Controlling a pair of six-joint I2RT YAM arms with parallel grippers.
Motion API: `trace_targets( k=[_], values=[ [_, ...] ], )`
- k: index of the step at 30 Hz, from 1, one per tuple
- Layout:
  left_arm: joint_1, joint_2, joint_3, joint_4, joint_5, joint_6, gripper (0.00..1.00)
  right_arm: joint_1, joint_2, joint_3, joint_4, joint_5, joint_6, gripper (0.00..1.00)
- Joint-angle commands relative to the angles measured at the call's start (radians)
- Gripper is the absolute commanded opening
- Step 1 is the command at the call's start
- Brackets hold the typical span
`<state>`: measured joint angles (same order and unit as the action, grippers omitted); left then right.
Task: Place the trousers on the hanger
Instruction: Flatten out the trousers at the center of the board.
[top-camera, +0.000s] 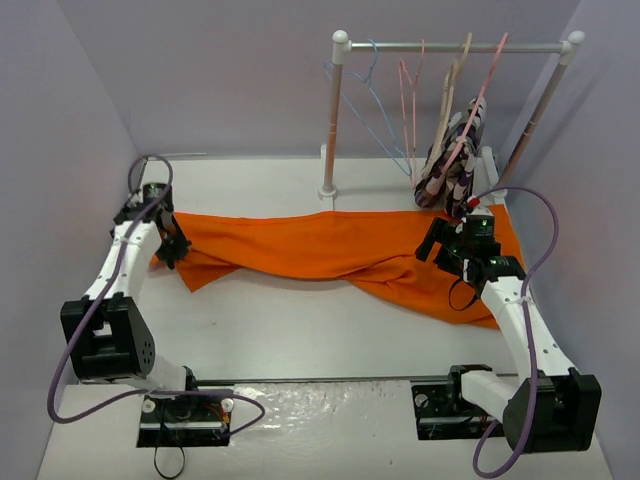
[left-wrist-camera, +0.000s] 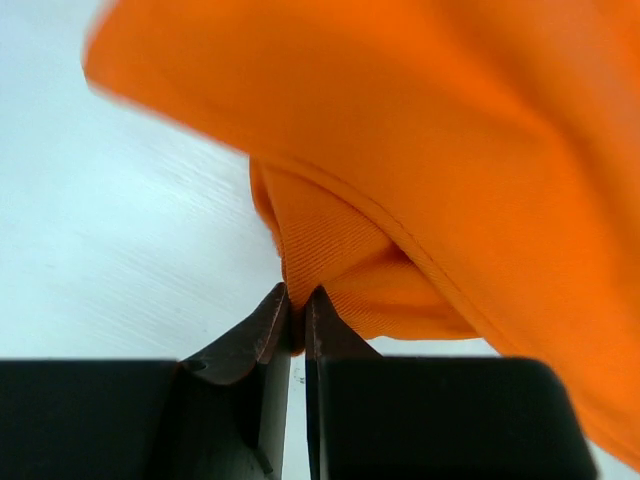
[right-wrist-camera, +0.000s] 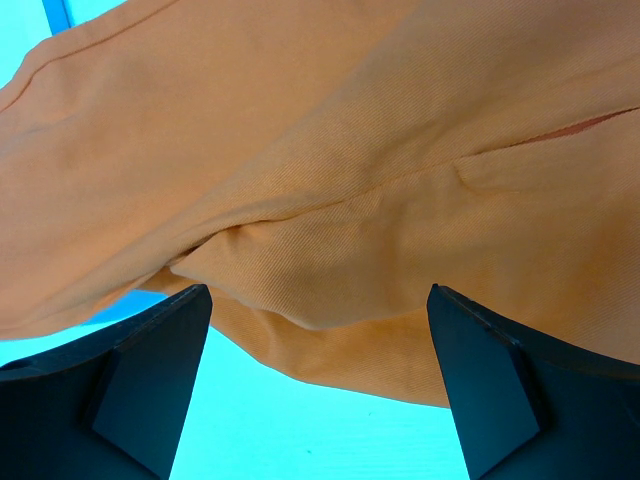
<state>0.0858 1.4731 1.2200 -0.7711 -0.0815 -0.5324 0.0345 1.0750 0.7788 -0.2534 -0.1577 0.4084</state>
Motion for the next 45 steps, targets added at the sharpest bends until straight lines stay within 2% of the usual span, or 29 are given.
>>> trace_targets(
  k=[1,6,13,16,20,26,34,37,40,43,45],
  values=[
    [0.005,-0.122,0.259,-0.337,-0.153,0.109,0.00,0.009,0.025,0.031,0.009,0.014,0.001,0.86],
    [0.009,-0.189,0.267,-0.427,-0.187,0.120,0.00,0.018,0.046,0.044,-0.001,0.016,-0.004,0.86],
    [0.009,-0.234,0.259,-0.457,-0.197,0.124,0.00,0.052,0.069,0.055,-0.006,0.028,-0.008,0.86],
    [0.009,-0.271,0.244,-0.466,-0.243,0.115,0.00,0.054,0.066,0.049,-0.010,0.036,-0.008,0.86],
    [0.009,-0.300,0.237,-0.451,-0.264,0.107,0.00,0.061,0.081,0.029,-0.009,0.020,0.000,0.84],
    [0.009,-0.292,0.224,-0.397,-0.203,0.090,0.00,0.146,0.125,0.038,-0.007,0.006,0.000,0.81],
    [0.008,-0.280,0.173,-0.358,-0.179,0.093,0.00,0.265,0.154,0.042,0.009,0.082,0.021,0.83],
    [0.008,-0.271,0.180,-0.367,-0.190,0.095,0.00,0.271,0.207,0.042,0.023,0.105,0.026,0.82],
    [0.010,-0.281,0.189,-0.384,-0.214,0.100,0.00,0.267,0.255,0.056,0.055,0.144,0.024,0.73],
    [0.016,-0.298,0.193,-0.405,-0.242,0.109,0.00,0.257,0.314,0.089,0.063,0.204,0.009,0.54],
    [0.027,-0.320,0.187,-0.415,-0.249,0.114,0.00,0.236,0.338,0.121,0.062,0.226,-0.003,0.36]
  ],
)
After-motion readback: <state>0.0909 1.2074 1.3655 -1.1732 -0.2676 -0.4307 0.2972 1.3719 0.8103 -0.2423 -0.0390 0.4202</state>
